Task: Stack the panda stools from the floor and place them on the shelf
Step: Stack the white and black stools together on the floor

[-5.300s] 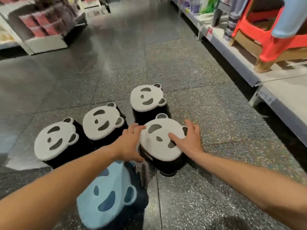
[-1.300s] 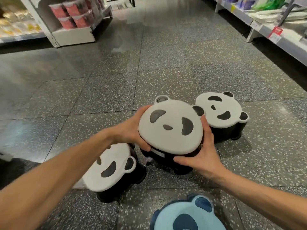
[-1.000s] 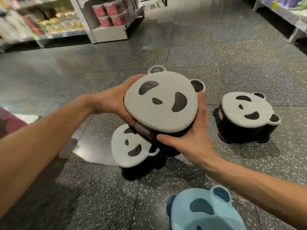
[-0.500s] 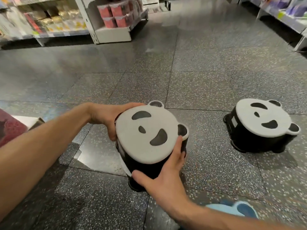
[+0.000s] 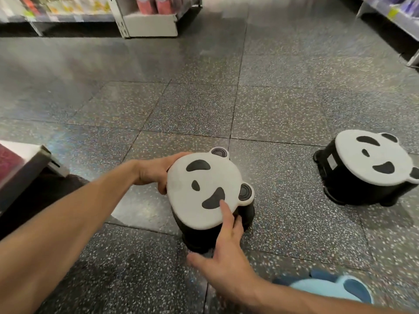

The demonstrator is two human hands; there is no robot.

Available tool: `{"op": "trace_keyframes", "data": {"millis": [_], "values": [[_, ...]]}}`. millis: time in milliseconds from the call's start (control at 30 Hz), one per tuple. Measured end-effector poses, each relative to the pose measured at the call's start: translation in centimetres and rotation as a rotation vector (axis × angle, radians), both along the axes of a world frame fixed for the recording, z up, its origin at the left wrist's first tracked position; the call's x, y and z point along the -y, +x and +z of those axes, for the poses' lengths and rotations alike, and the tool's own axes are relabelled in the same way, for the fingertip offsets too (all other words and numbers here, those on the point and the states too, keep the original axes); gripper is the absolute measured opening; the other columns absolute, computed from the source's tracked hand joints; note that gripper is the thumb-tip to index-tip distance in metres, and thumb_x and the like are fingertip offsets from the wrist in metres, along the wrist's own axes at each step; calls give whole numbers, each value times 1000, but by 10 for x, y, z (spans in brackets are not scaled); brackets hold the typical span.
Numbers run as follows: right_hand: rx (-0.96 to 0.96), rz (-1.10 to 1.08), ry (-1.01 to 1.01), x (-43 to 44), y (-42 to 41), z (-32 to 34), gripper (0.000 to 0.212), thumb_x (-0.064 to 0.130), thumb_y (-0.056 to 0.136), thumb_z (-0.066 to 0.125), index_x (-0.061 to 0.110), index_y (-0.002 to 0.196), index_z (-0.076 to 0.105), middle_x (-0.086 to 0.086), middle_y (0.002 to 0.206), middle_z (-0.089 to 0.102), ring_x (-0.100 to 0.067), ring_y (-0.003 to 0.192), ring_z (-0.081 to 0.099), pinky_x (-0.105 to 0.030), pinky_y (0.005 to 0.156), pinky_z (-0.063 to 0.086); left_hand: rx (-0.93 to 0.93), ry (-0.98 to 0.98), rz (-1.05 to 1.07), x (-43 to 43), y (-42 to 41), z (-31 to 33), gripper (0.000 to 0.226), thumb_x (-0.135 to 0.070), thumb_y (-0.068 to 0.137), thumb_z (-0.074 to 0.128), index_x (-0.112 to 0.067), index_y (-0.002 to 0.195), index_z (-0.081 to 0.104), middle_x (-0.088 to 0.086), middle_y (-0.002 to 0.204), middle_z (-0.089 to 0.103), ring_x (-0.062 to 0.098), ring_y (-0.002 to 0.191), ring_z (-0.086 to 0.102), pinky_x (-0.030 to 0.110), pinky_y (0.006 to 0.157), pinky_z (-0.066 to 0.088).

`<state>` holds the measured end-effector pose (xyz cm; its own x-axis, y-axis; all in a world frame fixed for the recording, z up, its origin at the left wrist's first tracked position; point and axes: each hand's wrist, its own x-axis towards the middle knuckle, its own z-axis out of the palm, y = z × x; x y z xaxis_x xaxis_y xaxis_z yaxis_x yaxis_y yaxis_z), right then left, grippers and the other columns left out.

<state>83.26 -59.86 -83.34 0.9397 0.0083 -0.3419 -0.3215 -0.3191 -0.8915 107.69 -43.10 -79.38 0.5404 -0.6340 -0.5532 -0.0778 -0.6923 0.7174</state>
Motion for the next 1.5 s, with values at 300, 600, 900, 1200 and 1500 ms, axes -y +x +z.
{"op": "trace_keyframes", "data": {"millis": [300,600,900,1200,1500], "values": [[21,-141,-289,92,0,5,108,56,55,73,60,139,7,10,139,21,-19,129,40,-30,108,35,81,-308,98,46,-73,-32,118,8,46,70,-31,151,31,-11,141,52,2,125,55,23,95,57],[14,28,-616,231,19,31,120,33,53,80,40,156,19,-6,148,30,-31,140,34,-46,114,40,255,-311,126,149,-132,-47,123,-33,63,85,-30,162,13,-9,160,24,13,153,26,41,130,26],[69,-261,-458,323,9,27,73,23,65,69,39,133,48,1,132,49,-19,123,55,-23,97,41,155,-224,260,216,-106,0,92,-47,58,89,-25,137,47,-6,132,58,18,122,62,41,104,54],[-136,-773,-272,375,16,9,110,50,75,78,32,160,12,-17,153,48,-39,135,51,-45,111,42,521,-220,-92,385,-54,45,61,-34,90,82,-22,143,54,-1,147,54,18,133,52,38,110,46],[-241,-750,-159,382,42,-20,122,59,84,73,41,160,-21,-28,157,23,-46,134,47,-43,109,40,536,102,-231,531,-17,-29,84,-33,78,84,-16,150,44,16,153,42,36,138,47,46,108,47]]}}
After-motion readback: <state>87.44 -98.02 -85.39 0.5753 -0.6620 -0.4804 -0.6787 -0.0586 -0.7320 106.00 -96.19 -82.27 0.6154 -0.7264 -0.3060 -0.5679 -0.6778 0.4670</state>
